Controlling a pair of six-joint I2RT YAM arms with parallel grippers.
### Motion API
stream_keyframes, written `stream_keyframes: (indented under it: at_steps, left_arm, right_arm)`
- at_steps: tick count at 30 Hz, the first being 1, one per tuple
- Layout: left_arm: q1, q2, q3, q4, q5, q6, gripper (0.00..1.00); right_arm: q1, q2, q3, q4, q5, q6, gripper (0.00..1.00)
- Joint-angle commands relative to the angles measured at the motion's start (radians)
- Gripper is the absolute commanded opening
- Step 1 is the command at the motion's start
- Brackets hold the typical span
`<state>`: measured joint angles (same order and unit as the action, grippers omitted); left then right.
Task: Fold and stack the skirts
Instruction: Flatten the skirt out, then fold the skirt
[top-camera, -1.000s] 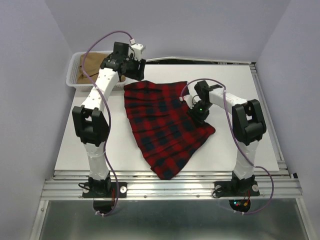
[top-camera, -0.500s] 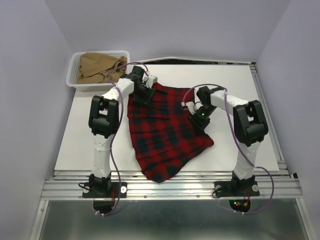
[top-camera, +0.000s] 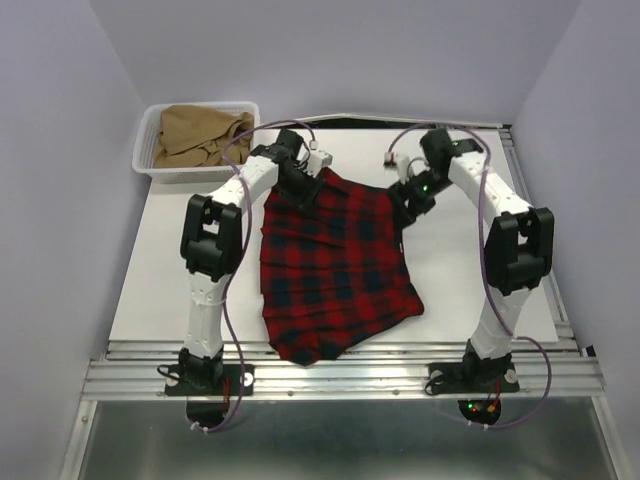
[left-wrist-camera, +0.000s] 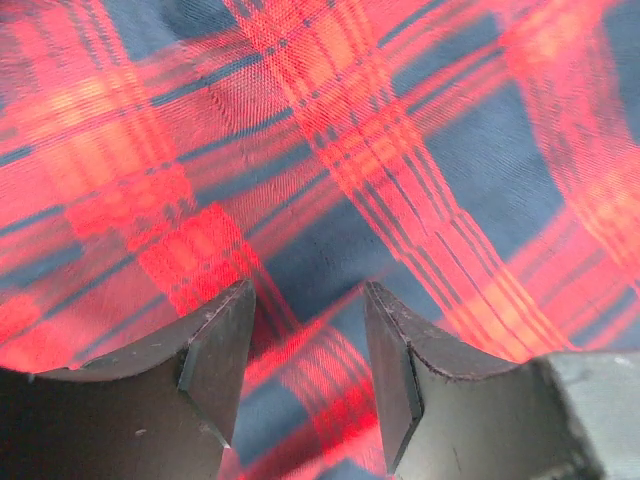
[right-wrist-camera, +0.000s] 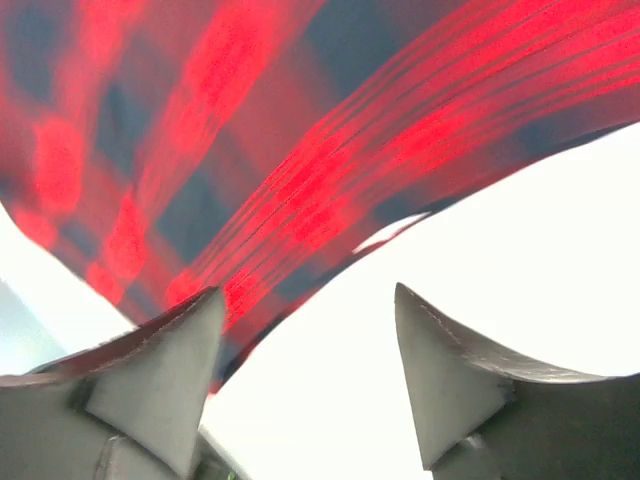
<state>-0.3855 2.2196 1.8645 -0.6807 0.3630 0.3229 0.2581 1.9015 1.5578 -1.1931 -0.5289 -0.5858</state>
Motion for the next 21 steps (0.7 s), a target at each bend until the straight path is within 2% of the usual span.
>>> stream_keyframes:
  at_steps: [1,4,8,11,15,21]
  left_arm:
    - [0.008,-0.173,-0.030,0.038,0.036,0.036,0.58]
    - [0.008,-0.196,-0.038,0.058,0.043,0.042,0.59]
    - [0.010,-0.215,-0.024,0.098,0.065,0.016,0.59]
    - [0.016,-0.238,-0.025,0.161,0.080,-0.015,0.63]
    - [0.023,-0.209,0.082,0.162,0.074,-0.041,0.66]
    - [0.068,-0.207,0.110,0.220,0.106,-0.116,0.66]
  right_arm:
    - [-0.157,0.089,0.333,0.148,-0.081,0.211,0.77]
    - [-0.180,0.251,0.636,0.168,-0.088,0.270,0.79]
    - [-0.180,0.410,0.801,0.165,-0.091,0.316,0.81]
    - [-0.180,0.482,0.782,0.231,-0.108,0.334,0.82]
    - [-0.180,0.513,0.688,0.333,-0.114,0.314,0.83]
    - [-0.180,0.625,0.734,0.247,-0.209,0.265,0.69]
